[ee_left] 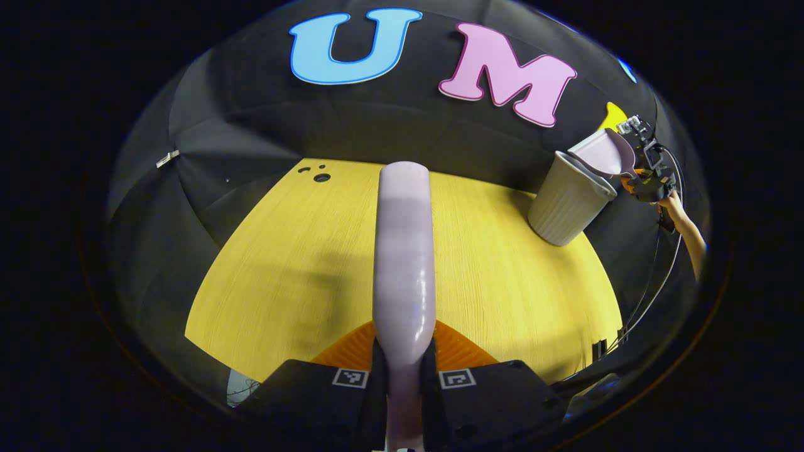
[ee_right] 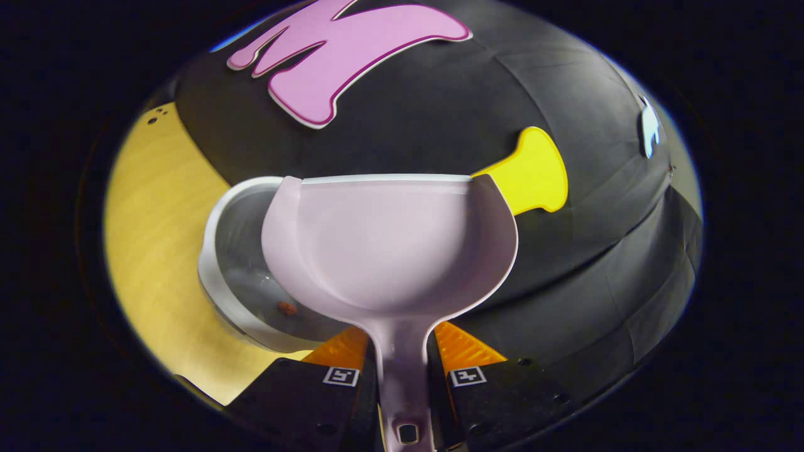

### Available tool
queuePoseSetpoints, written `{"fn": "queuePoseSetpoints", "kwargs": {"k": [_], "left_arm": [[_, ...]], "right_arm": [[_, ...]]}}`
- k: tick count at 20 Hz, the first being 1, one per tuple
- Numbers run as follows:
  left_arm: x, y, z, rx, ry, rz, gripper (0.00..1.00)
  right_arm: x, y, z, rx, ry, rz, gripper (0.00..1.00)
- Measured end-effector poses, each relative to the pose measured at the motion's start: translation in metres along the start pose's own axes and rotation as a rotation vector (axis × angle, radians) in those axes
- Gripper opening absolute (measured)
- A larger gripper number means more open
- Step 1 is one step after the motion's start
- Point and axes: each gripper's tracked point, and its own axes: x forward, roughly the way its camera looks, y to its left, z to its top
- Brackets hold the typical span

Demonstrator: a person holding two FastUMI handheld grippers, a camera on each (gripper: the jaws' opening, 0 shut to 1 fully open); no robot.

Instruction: Pick up the small broom and dustpan from the desktop, sweep the trash into the dustpan with the broom, and then empty the trash into the garbage bin.

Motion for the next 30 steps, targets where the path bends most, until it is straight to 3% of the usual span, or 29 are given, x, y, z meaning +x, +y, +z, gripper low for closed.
{"fn": "queuePoseSetpoints", "kwargs": {"k": [5,7,13,14,15,16,20,24,30], "left_arm": [[-0.011,0.005,0.009,0.003,-0.101,-0.001,0.26],[-0.013,0.009,0.007,-0.014,-0.117,-0.009,0.25],[-0.011,0.022,-0.014,-0.038,-0.093,-0.034,0.26],[-0.01,0.024,-0.018,-0.039,-0.089,-0.042,0.26],[-0.008,0.028,-0.025,-0.038,-0.077,-0.046,0.27],[-0.007,0.031,-0.03,-0.04,-0.07,-0.046,0.25],[0.006,0.041,-0.047,-0.061,-0.037,-0.053,0.27],[0.029,0.04,-0.074,-0.073,0.03,-0.053,0.25],[0.066,0.035,-0.092,-0.017,0.158,-0.027,0.27]], "right_arm": [[-0.007,-0.004,0.009,0.134,-0.028,0.083,0.34],[-0.008,-0.004,0.013,0.194,-0.027,0.128,0.37],[-0.023,0.008,0.03,0.315,-0.02,0.31,0.41],[-0.027,0.011,0.03,0.338,-0.012,0.354,0.34],[-0.025,0.015,0.029,0.363,-0.003,0.395,0.41],[-0.024,0.017,0.029,0.388,0.002,0.429,0.37],[-0.025,0.023,0.023,0.386,0.043,0.511,0.37],[-0.032,0.053,-0.008,0.422,0.136,0.63,0.37],[-0.031,0.089,-0.067,0.45,0.341,0.725,0.41]]}}
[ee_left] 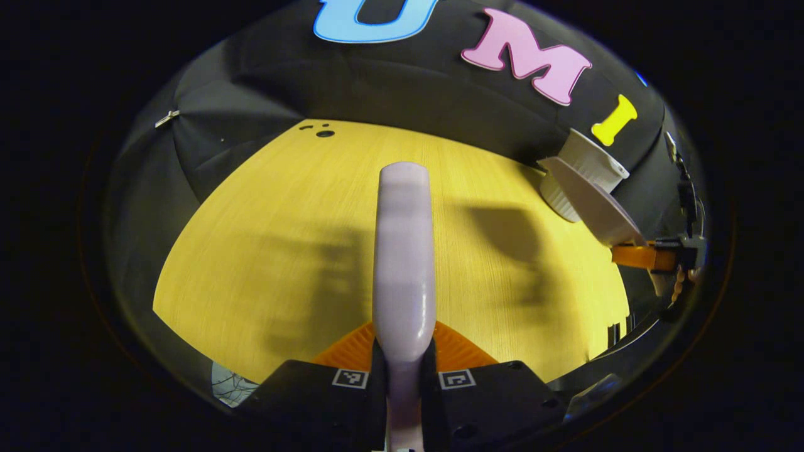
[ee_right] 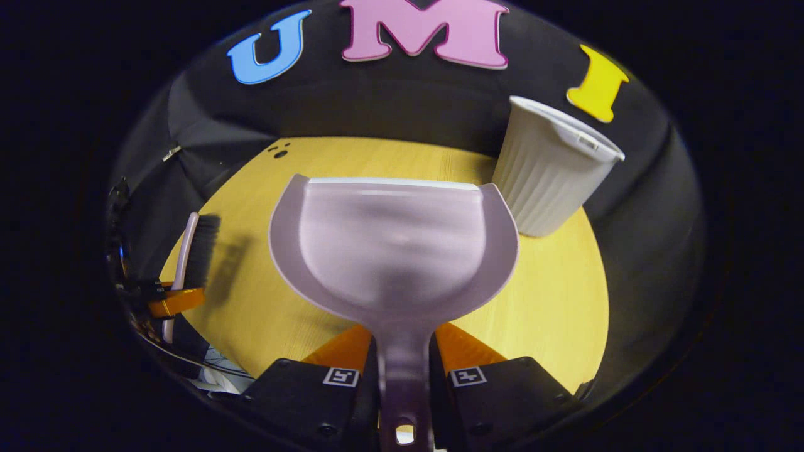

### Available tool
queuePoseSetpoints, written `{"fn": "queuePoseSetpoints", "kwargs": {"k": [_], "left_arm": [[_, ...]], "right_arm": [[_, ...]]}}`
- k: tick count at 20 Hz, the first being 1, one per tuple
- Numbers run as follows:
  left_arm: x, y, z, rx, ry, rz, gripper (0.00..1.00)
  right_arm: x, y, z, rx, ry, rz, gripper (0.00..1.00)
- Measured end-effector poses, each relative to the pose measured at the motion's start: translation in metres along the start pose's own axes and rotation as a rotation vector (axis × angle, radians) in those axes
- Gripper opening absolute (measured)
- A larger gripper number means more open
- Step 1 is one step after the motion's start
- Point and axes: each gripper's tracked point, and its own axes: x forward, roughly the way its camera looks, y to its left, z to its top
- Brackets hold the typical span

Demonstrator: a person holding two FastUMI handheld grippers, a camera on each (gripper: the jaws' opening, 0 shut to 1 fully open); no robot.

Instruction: Pick up the small broom and dustpan from the desktop, sweep the trash into the dustpan with the broom, and then empty the trash into the garbage bin.

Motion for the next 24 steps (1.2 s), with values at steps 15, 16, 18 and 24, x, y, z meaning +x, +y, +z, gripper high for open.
{"fn": "queuePoseSetpoints", "kwargs": {"k": [15,16,18,24], "left_arm": [[0.088,-0.019,-0.014,0.263,0.309,0.14,0.29],[0.087,-0.022,-0.016,0.256,0.309,0.143,0.29],[0.086,-0.02,-0.016,0.259,0.316,0.156,0.32],[0.071,-0.025,-0.01,0.228,0.234,0.128,0.95]], "right_arm": [[-0.014,0.011,0.005,0.084,0.237,-0.012,0.38],[-0.013,0.011,0.009,0.089,0.223,-0.002,0.39],[-0.012,0.013,0.011,0.091,0.227,0.005,0.4],[-0.012,0.018,0.01,0.081,0.223,0.028,1.0]]}}
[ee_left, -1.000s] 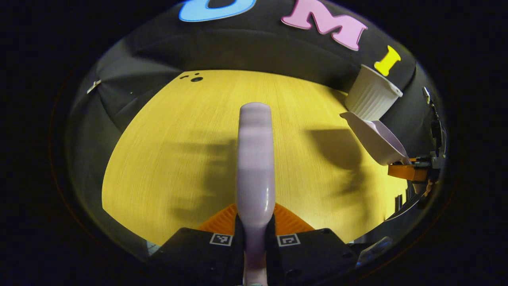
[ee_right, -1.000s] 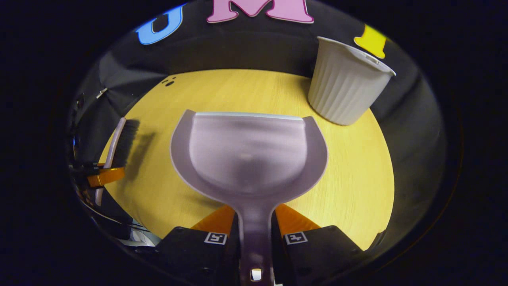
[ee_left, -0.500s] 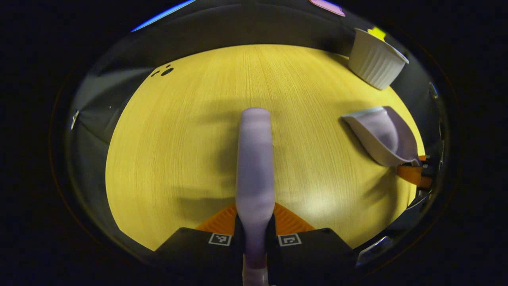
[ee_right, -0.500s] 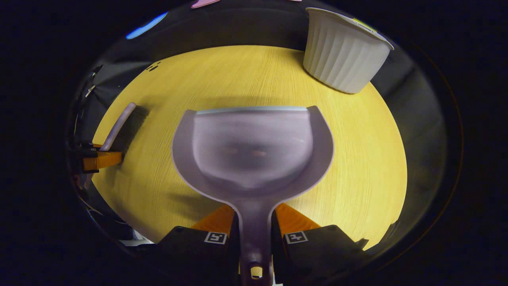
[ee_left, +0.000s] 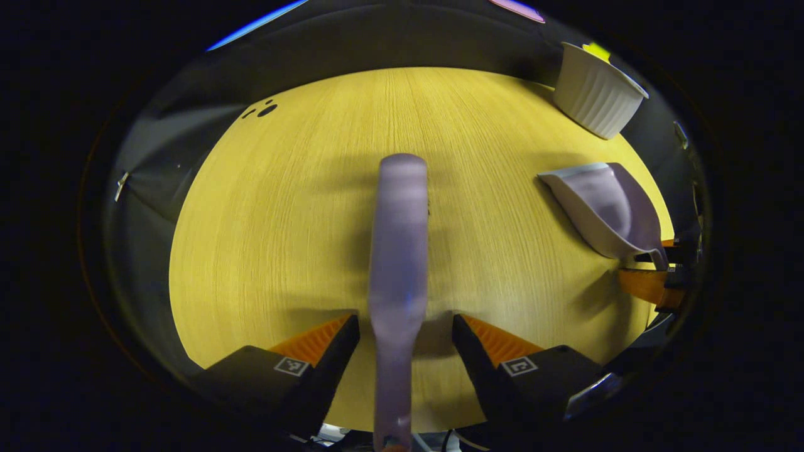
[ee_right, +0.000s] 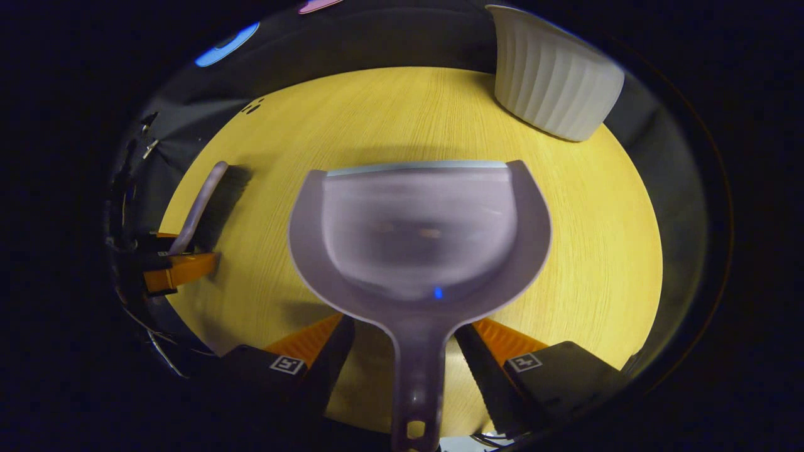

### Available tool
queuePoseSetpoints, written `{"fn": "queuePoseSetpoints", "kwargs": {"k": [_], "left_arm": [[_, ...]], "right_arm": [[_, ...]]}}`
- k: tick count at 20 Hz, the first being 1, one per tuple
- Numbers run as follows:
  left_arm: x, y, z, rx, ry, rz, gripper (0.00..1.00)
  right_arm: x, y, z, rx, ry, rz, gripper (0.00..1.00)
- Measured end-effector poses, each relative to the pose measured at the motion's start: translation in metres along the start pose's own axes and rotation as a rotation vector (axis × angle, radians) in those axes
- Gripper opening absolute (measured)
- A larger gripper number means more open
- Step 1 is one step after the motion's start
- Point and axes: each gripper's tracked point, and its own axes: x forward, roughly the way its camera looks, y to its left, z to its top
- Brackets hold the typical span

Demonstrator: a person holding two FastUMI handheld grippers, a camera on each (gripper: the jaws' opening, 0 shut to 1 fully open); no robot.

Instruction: Pick up the small broom and dustpan from the desktop, sweep the trash into the dustpan with the broom, and then empty the trash into the garbage bin.

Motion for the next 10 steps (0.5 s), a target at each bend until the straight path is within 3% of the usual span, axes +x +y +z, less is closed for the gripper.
{"fn": "queuePoseSetpoints", "kwargs": {"k": [3,7,10], "left_arm": [[-0.031,0.002,0.011,-0.005,-0.138,0.006,0.96],[-0.094,-0.003,0.023,-0.098,-0.351,-0.053,0.96],[-0.14,-0.002,0.034,-0.157,-0.53,-0.091,0.96]], "right_arm": [[-0.016,0.0,0.007,0.039,-0.063,-0.019,0.99],[-0.063,-0.007,0.027,0.085,-0.19,-0.055,0.99],[-0.111,-0.015,0.051,0.038,-0.345,-0.112,0.99]]}}
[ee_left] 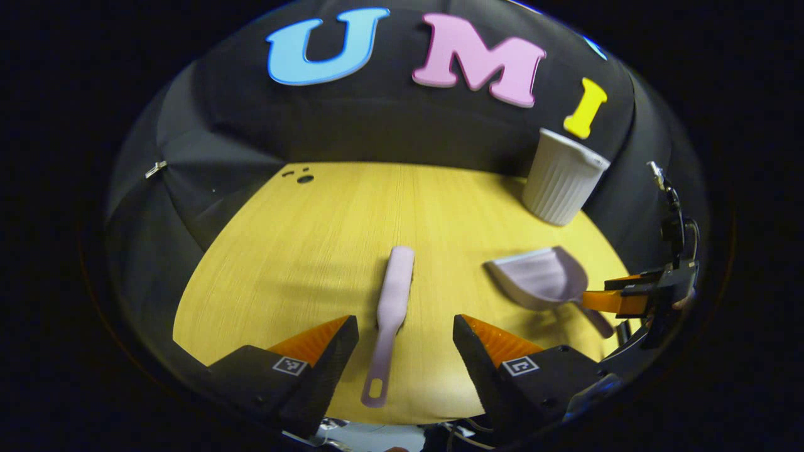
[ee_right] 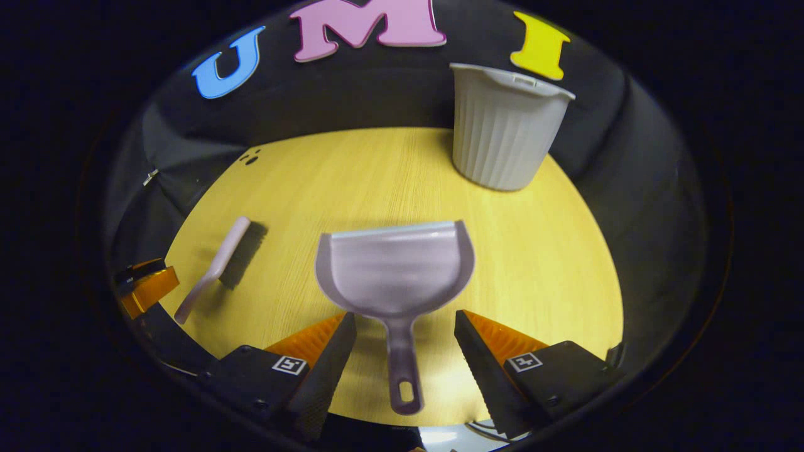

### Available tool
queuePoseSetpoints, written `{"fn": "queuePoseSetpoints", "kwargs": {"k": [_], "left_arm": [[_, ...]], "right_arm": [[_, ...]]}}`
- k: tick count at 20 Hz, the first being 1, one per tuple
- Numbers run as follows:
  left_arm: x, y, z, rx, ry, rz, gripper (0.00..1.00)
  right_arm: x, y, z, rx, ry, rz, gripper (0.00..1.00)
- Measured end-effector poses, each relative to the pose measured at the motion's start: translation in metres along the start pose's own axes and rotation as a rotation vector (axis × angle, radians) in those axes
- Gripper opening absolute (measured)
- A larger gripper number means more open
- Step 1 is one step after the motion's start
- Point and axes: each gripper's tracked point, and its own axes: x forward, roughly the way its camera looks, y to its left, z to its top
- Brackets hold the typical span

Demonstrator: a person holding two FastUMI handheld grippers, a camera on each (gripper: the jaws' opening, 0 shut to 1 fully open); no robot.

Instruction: Pick up the small broom and dustpan from the desktop, sweep the trash into the dustpan with the broom, and then empty the trash into the garbage bin.

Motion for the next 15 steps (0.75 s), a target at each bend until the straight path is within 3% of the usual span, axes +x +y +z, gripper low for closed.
{"fn": "queuePoseSetpoints", "kwargs": {"k": [4,9,12,15], "left_arm": [[-0.063,-0.007,0.041,-0.025,-0.214,-0.004,0.96],[-0.12,-0.008,0.075,0.001,-0.392,0.013,0.96],[-0.143,-0.017,0.082,0.033,-0.444,0.017,0.95],[-0.147,-0.038,0.064,0.072,-0.439,-0.013,0.96]], "right_arm": [[-0.061,0.004,0.058,-0.055,-0.244,-0.021,0.99],[-0.146,0.033,0.1,-0.032,-0.462,0.046,0.99],[-0.178,0.037,0.099,-0.079,-0.529,0.002,0.98],[-0.18,0.044,0.077,-0.115,-0.517,0.01,0.99]]}}
